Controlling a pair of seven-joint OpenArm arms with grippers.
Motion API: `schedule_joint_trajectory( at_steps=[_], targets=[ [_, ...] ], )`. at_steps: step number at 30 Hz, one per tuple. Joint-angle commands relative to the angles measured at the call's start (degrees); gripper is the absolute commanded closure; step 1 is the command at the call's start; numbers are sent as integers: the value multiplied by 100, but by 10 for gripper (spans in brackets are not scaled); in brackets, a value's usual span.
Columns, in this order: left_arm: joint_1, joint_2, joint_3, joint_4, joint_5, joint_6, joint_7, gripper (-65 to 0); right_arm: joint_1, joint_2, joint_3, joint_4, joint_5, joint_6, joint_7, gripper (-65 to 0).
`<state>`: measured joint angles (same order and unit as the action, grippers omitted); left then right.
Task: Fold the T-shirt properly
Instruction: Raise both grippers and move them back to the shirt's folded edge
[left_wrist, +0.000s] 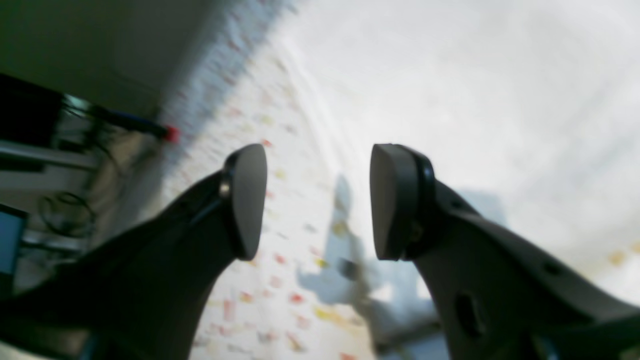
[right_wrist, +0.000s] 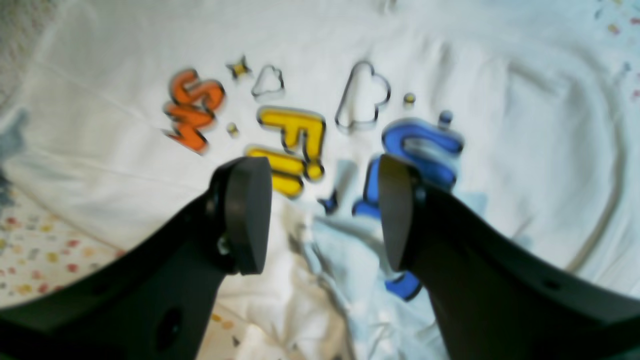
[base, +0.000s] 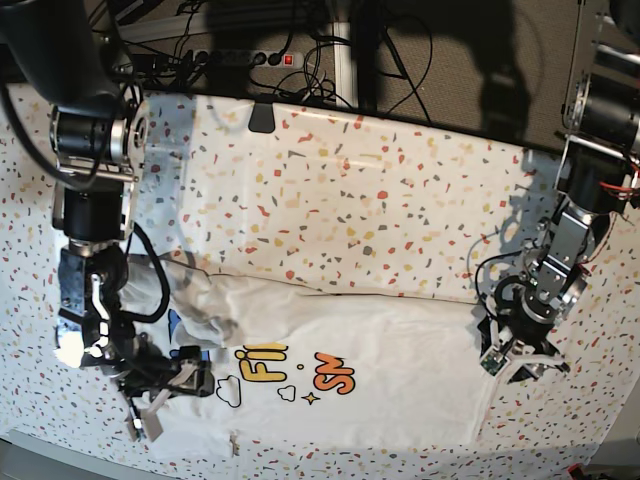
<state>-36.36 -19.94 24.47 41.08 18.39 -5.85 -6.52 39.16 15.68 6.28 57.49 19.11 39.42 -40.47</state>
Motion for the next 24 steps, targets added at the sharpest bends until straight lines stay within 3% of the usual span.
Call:
schedule_joint_trajectory(
  at_steps=[1, 3, 7, 12, 19, 24],
  targets=[
    [-188, -98, -37, 236, -26, 111, 22, -322, 188, 59, -4, 356, 236, 58, -131, -297],
    [-153, -177, -37, 542, -44, 50, 431, -321, 160, 210, -31, 894, 632, 58, -669, -295],
    [59, -380, -35, 1311, -48, -715, 944, -320, 153, 640, -345, 1613, 1032, 58, -1740, -295],
    [699, -623, -35, 2356, -291, -1585, 1023, -320, -94, 1408, -1189, 1729, 1025, 58, -2236, -295],
    [1248, -979, 173, 2815, 341, -1587, 951, -320, -734, 2223, -2804, 2159, 1023, 58, -2911, -295],
    [1237, -1204, 866, 2813, 1108, -1580, 981, -320, -789, 2496, -3473, 2826, 769, 58, -3156, -295]
  ],
)
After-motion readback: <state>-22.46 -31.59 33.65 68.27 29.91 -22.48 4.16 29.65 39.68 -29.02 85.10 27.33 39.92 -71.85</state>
